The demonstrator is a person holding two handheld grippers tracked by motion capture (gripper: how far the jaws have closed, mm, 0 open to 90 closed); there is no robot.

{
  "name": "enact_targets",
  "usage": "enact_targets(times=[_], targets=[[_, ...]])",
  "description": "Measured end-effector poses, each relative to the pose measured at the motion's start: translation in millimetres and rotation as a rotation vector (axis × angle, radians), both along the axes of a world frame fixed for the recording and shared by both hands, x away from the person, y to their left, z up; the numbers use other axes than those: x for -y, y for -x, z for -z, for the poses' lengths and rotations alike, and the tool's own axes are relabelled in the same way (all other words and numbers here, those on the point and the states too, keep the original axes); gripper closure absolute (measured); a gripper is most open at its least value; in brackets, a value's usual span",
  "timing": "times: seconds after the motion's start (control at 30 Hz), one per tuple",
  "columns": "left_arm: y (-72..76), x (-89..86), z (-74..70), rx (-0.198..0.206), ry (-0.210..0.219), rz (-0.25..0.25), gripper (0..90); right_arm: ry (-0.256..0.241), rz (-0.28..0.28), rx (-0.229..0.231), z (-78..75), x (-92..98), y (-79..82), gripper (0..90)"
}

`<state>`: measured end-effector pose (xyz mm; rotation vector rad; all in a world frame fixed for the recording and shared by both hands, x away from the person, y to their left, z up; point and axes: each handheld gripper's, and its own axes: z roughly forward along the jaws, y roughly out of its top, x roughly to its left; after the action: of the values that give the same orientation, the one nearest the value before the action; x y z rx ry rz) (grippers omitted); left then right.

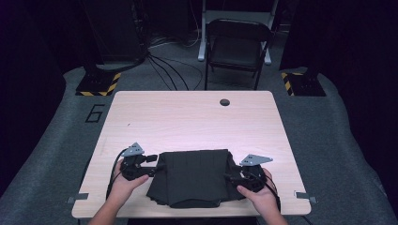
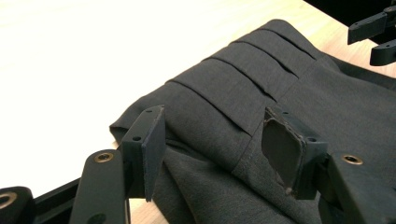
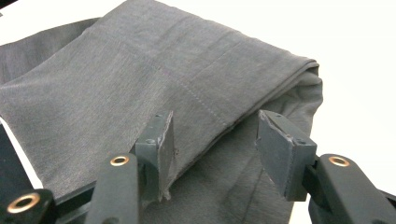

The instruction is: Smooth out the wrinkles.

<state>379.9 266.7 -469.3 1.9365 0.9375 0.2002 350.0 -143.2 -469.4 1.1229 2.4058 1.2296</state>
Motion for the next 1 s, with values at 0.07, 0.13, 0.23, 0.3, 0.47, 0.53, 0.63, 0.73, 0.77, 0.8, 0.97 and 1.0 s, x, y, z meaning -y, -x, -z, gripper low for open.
enact_targets(times=[0.07,0.13,0.23,0.3,0.47,0.53,0.63,0.73,0.77,0.8,0.97,1.0], targets=[[0.7,-3.3,-4.7,-0.001,-0.011,-0.001,40.2,0.0,0.006,0.006,-2.4,1.6,-0.2,46.0],[2.4,-5.8,-7.6,-0.001,-0.017,-0.011,40.1,0.001,0.009,0.001,-4.8,2.6,-0.5,45.7],[7.2,-11.5,-11.8,0.006,-0.023,-0.027,40.0,0.014,0.006,0.001,-9.2,3.3,-0.8,45.6],[10.5,-15.9,-13.7,0.013,-0.027,-0.036,39.9,0.022,0.007,0.002,-14.0,3.5,-0.9,45.5],[20.3,-28.3,-16.5,0.008,-0.027,-0.058,39.4,0.022,0.012,0.014,-23.1,6.0,2.9,44.0],[26.4,-32.8,-16.7,0.003,-0.019,-0.08,39.4,0.013,0.014,0.01,-23.4,6.9,3.8,43.7],[32.4,-39.3,-16.9,-0.001,-0.024,-0.079,39.3,0.017,0.022,0.01,-23.4,10.9,7.3,42.7],[37.6,-43.4,-11.8,-0.01,-0.017,-0.095,39.0,0.024,0.041,0.027,-20.4,16.0,11.2,42.6],[38.6,-44.8,-7.8,-0.011,-0.014,-0.107,39.0,0.019,0.046,0.032,-19.1,17.5,12.1,42.6],[39.1,-45.5,-5.3,-0.017,-0.008,-0.114,39.0,0.015,0.072,0.044,-13.7,21.7,13.5,42.6],[37.5,-52.6,8.6,-0.026,-0.009,-0.134,39.0,0.03,0.105,0.042,-0.1,26.1,13.4,43.0],[36.7,-54.0,11.4,-0.029,-0.006,-0.138,39.0,0.033,0.102,0.038,1.3,26.4,12.3,43.0]])
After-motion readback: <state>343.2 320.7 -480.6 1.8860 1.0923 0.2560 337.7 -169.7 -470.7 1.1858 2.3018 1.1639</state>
